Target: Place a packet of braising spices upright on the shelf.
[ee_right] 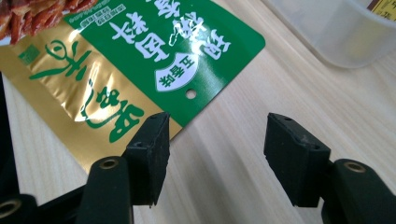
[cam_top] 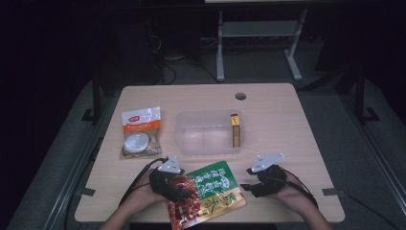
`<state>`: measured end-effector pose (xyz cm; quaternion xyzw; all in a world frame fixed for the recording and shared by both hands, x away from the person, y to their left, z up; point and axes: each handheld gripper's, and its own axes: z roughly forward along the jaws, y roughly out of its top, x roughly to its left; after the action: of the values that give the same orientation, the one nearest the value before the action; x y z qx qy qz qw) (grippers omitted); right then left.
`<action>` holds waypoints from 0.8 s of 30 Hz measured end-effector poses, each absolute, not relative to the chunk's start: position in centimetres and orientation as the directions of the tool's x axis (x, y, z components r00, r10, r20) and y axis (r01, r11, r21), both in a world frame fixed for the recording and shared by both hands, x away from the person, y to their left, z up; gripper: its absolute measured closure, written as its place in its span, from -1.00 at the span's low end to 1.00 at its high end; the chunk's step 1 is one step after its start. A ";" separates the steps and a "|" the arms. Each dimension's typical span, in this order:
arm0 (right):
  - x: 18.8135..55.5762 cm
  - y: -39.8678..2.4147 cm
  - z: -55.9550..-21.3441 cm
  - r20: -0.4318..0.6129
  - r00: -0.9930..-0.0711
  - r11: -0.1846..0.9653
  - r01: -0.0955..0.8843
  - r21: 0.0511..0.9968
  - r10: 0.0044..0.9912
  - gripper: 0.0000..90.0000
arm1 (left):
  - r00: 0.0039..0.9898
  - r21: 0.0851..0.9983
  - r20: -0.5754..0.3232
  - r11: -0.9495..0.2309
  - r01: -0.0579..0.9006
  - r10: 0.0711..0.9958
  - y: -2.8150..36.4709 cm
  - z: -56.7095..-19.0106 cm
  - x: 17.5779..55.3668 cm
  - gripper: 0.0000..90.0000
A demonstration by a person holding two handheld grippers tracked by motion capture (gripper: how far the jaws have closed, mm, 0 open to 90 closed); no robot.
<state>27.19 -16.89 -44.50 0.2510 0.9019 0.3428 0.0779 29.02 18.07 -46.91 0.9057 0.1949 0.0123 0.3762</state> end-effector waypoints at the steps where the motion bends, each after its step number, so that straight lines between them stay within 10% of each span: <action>1: 27.2 -16.8 -44.5 0.031 -0.863 0.641 0.398 0.656 0.504 -0.12 | 0.926 0.688 -0.113 -0.644 0.335 0.361 18.1 -47.0 28.9 -0.75; 11: 27.3 -17.1 -44.5 0.033 -0.858 0.634 0.405 0.659 0.513 -0.13 | 0.933 0.686 -0.077 -0.661 0.305 0.350 17.8 -46.9 28.3 -0.66; 24: 27.5 -17.6 -44.3 0.035 -0.850 0.621 0.412 0.667 0.526 -0.15 | 0.951 0.666 -0.076 -0.695 0.271 0.298 16.7 -46.2 27.9 0.32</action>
<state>27.51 -17.55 -44.31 0.2616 0.8965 0.3479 0.0822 27.87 16.67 -46.24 0.9204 0.1547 0.0187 0.3586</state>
